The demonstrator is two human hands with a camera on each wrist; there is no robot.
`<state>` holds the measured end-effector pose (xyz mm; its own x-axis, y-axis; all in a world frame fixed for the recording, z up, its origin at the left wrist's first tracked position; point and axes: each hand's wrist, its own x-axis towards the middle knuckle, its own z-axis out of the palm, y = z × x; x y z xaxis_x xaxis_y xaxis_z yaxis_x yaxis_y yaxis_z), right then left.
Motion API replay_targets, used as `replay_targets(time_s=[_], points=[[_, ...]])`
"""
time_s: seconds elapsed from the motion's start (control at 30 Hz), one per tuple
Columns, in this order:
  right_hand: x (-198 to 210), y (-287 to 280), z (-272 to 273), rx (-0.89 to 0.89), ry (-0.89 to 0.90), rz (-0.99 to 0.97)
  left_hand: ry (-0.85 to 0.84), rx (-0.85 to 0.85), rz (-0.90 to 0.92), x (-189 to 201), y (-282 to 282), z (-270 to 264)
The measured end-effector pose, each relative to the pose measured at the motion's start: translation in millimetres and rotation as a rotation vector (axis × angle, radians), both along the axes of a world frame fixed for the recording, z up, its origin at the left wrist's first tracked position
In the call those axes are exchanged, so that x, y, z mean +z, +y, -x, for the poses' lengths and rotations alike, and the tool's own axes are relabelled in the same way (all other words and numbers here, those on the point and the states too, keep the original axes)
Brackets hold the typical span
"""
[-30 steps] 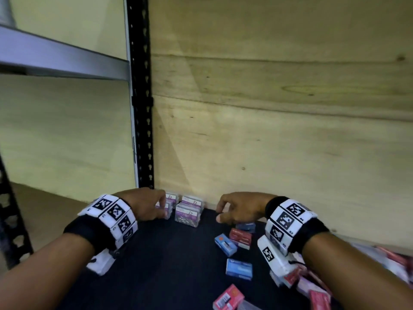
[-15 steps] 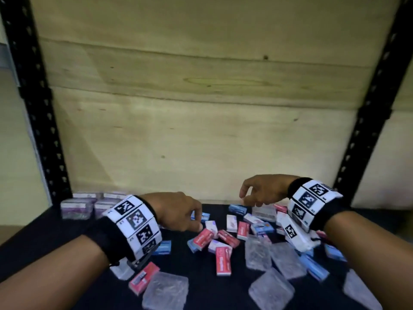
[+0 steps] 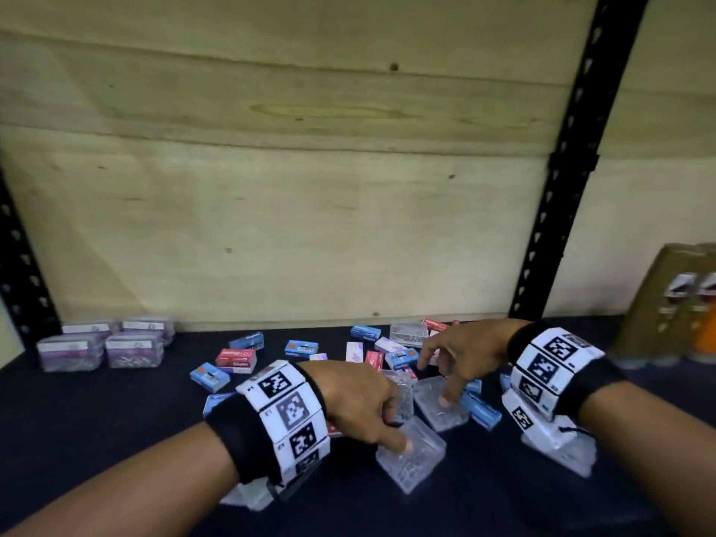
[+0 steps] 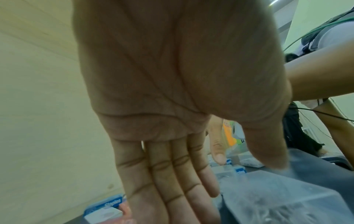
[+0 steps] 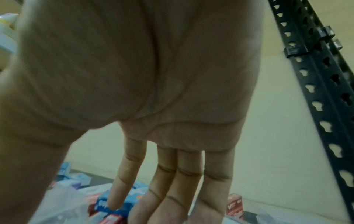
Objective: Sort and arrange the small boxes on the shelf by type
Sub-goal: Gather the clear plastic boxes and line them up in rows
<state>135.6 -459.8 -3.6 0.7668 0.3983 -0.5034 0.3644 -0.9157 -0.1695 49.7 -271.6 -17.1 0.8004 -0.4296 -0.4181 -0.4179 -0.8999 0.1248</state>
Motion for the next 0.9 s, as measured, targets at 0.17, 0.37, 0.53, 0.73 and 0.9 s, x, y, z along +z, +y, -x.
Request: replay_targets(time_s=[0.17,0.37,0.53,0.73,0.9], points=[[-3.0,1.8,8.7,0.051,-0.005,0.071,-0.022,-0.016,-0.068,-9.7,-13.1,7.8],[-12.1,0.4,11.7,0.046,-0.005,0.088,-0.014,-0.011,-0.072,-8.8,-18.0,14.8],[-7.3,-3.6,11.6,0.050,-0.023,0.074,0.021,-0.024,-0.015,-6.1,-10.5,15.4],[11.4,-5.5,19.8,0.023,-0.045,0.051,0.146,-0.008,0.015,-1.4,5.2,14.7],[13.3,-2.3,18.4,-0.058,-0.025,0.040,0.246,0.058,0.049,-0.6,9.2,15.3]])
